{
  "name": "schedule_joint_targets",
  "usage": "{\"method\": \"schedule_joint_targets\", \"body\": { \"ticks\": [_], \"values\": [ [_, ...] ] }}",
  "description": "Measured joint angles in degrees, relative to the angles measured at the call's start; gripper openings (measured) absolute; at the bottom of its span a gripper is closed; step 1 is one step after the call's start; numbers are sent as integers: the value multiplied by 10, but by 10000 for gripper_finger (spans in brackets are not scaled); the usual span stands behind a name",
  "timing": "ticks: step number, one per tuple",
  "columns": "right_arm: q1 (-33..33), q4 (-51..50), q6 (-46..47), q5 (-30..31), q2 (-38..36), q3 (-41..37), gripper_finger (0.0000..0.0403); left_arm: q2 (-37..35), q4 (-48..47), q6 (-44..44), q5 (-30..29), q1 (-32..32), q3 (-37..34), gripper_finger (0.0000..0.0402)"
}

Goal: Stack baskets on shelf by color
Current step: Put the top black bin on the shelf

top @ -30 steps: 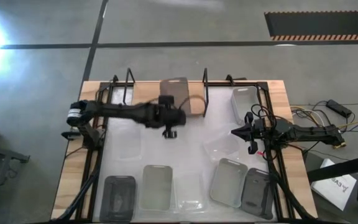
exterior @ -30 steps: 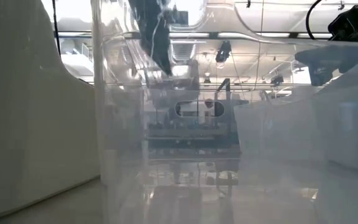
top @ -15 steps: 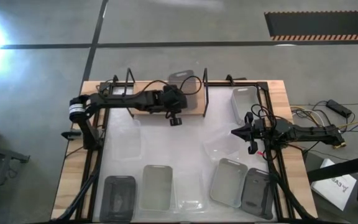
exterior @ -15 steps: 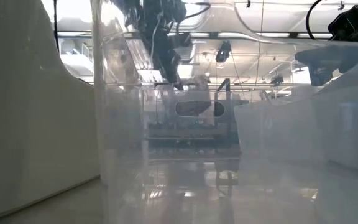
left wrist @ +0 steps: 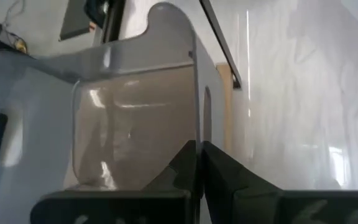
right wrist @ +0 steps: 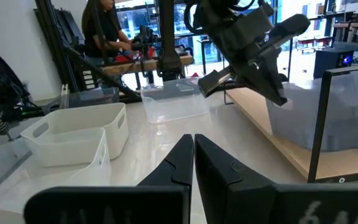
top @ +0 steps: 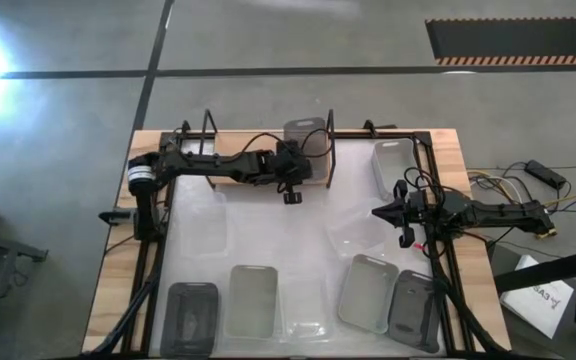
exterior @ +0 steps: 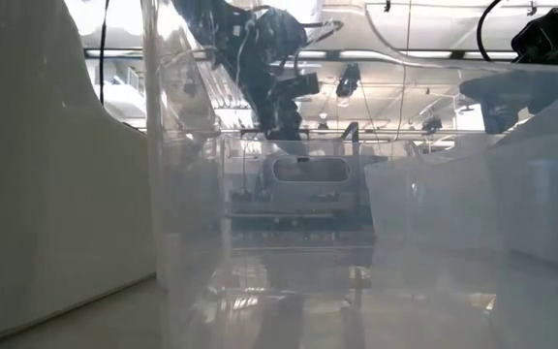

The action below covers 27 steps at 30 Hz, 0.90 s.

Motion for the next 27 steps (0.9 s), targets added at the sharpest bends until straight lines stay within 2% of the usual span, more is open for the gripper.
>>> {"method": "schedule_joint_targets", "body": {
  "ticks": [15,23,27],
  "values": [
    [0,0,0,0,0,0,9,10,24,9,0,1,-2,0],
    [0,0,0,0,0,0,9,10,21,-33,-13,2,-6,0],
    [0,0,0,0,0,0,9,10,25,-4,-13,2,-6,4]
  ]
}}
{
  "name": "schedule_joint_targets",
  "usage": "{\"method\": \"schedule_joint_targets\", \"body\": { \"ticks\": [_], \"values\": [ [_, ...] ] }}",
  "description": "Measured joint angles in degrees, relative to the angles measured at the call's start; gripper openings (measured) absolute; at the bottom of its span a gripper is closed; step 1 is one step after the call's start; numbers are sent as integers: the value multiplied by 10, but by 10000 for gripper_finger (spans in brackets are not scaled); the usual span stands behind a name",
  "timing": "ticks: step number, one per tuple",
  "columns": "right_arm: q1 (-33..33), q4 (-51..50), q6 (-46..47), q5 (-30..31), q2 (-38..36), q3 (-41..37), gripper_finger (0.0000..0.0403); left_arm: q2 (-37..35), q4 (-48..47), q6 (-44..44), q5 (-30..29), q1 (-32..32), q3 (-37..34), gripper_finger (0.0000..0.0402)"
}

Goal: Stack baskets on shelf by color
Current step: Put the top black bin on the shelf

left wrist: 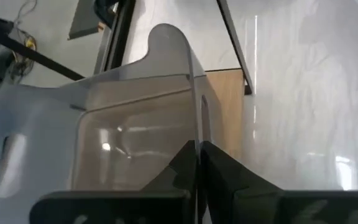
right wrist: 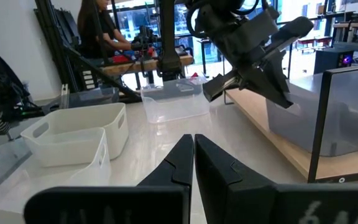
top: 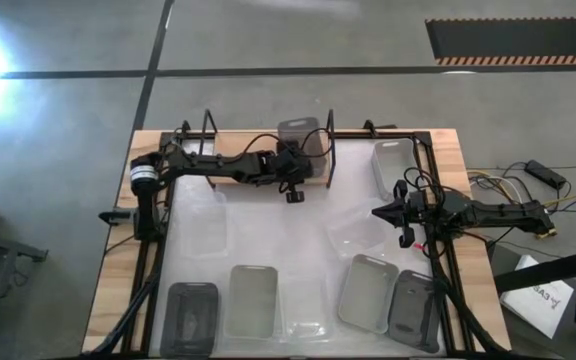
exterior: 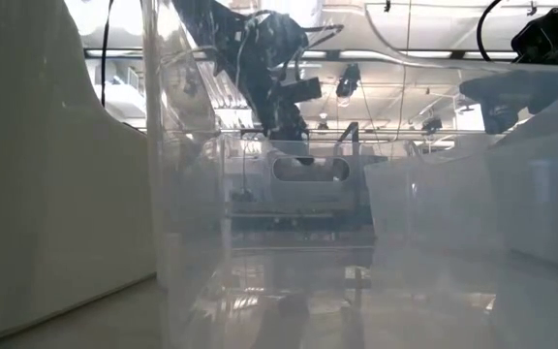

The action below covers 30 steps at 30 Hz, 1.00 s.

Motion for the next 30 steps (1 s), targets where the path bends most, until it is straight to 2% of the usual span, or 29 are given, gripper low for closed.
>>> {"method": "schedule_joint_targets", "body": {
  "ticks": [4,14,19,25,30],
  "values": [
    [0,0,0,0,0,0,9,0,2,17,1,0,-2,35],
    [0,0,0,0,0,0,9,-10,-3,17,26,-1,16,144],
    [0,0,0,0,0,0,9,-44,-58,-9,18,-6,32,181],
    [0,0,0,0,0,0,9,-84,-111,-149,-95,23,28,176],
    [0,0,0,0,0,0,9,-84,-130,-244,-109,79,10,125]
  ]
}}
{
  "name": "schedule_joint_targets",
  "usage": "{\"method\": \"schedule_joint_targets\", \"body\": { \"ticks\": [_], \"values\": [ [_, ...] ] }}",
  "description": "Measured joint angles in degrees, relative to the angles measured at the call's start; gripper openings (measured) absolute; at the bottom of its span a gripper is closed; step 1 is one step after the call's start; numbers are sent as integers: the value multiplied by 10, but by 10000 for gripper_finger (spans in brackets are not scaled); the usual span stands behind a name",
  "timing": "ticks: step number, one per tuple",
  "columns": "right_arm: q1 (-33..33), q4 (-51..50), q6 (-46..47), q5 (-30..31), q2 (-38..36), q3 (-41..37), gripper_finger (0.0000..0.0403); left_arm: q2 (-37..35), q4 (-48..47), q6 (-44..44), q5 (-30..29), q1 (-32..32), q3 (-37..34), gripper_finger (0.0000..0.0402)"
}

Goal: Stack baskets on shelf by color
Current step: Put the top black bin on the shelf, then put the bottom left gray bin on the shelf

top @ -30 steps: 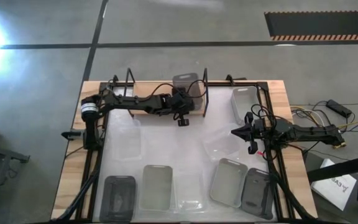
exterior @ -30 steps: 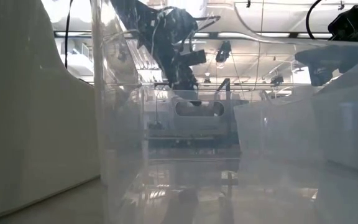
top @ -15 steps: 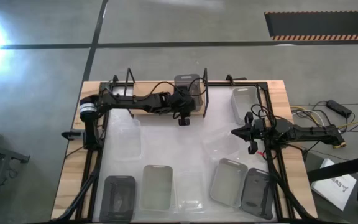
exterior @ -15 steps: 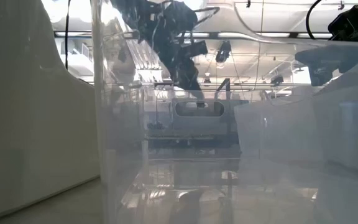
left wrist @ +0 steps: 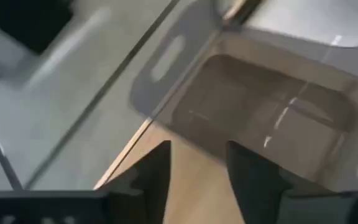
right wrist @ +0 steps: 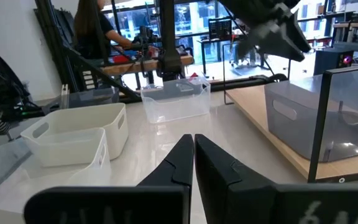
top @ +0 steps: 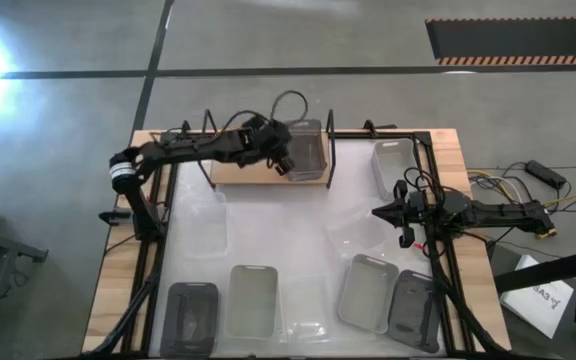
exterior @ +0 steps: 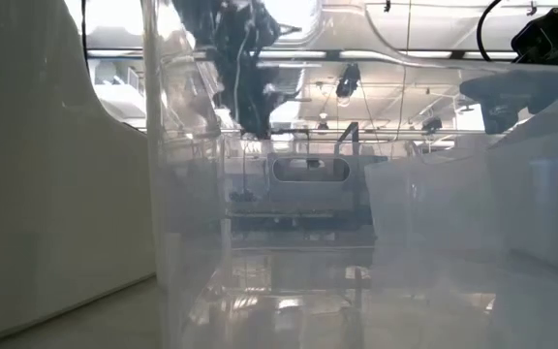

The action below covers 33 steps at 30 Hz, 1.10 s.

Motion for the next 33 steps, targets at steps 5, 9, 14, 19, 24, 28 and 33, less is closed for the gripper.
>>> {"method": "schedule_joint_targets", "body": {
  "ticks": [5,9,14,19,24,28,33],
  "values": [
    [0,0,0,0,0,0,9,10,33,-42,0,39,-41,51],
    [0,0,0,0,0,0,9,20,105,-43,14,45,-71,7],
    [0,0,0,0,0,0,9,34,175,-43,33,45,-78,9],
    [0,0,0,0,0,0,9,39,193,-42,33,45,-76,10],
    [0,0,0,0,0,0,9,39,196,-12,32,45,-74,11],
    [0,0,0,0,0,0,9,23,173,18,15,38,-66,11],
    [0,0,0,0,0,0,9,-31,125,63,9,-10,-62,11]
  ]
}}
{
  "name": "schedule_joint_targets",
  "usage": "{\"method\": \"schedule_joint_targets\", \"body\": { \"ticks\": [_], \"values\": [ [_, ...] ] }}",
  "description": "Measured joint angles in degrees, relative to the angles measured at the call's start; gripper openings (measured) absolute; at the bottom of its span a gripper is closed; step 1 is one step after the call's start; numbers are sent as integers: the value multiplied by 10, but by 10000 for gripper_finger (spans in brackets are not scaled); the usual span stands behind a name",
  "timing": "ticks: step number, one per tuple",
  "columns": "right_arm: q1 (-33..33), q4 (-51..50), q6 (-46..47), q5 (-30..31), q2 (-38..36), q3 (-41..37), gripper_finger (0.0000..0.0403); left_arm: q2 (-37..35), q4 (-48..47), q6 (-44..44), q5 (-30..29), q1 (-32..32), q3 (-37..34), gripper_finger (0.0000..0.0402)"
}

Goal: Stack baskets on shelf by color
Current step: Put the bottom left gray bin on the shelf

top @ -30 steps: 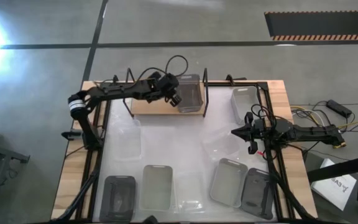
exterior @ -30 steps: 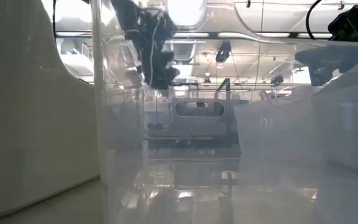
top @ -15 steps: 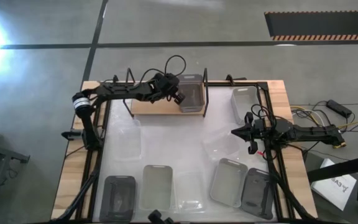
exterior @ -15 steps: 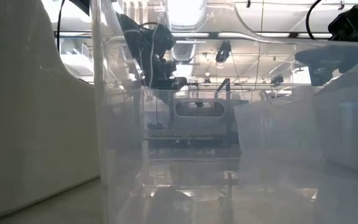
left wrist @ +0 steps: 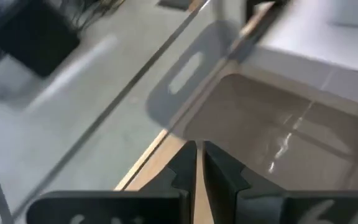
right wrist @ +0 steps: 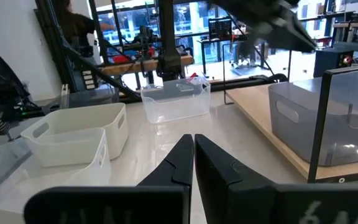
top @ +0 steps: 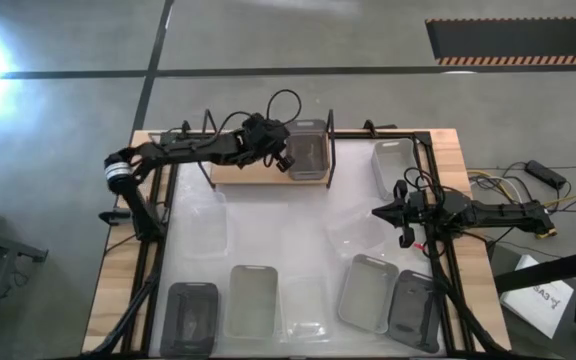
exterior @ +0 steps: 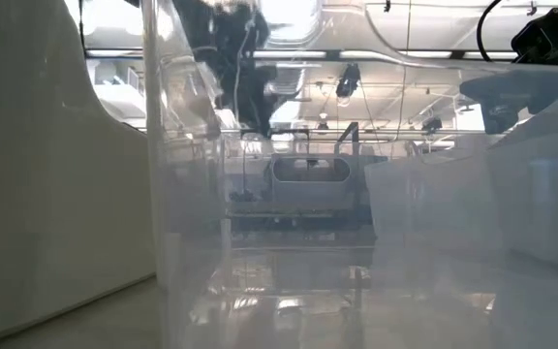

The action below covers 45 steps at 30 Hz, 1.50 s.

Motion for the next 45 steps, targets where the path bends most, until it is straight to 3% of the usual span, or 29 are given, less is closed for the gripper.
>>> {"method": "schedule_joint_targets", "body": {
  "ticks": [6,10,18,25,32,38,45],
  "values": [
    [0,0,0,0,0,0,9,-68,-71,69,-2,-146,-6,11],
    [0,0,0,0,0,0,9,-82,-95,69,-6,-262,-6,11],
    [0,0,0,0,0,0,9,-73,-117,-77,-6,-435,-6,22],
    [0,0,0,0,0,0,9,-60,-115,-190,-21,-568,1,110],
    [0,0,0,0,0,0,9,28,-119,-315,-27,-659,45,185],
    [0,0,0,0,0,0,9,113,-186,-436,-18,-703,130,192],
    [0,0,0,0,0,0,9,199,-362,-565,35,-719,219,192]
  ]
}}
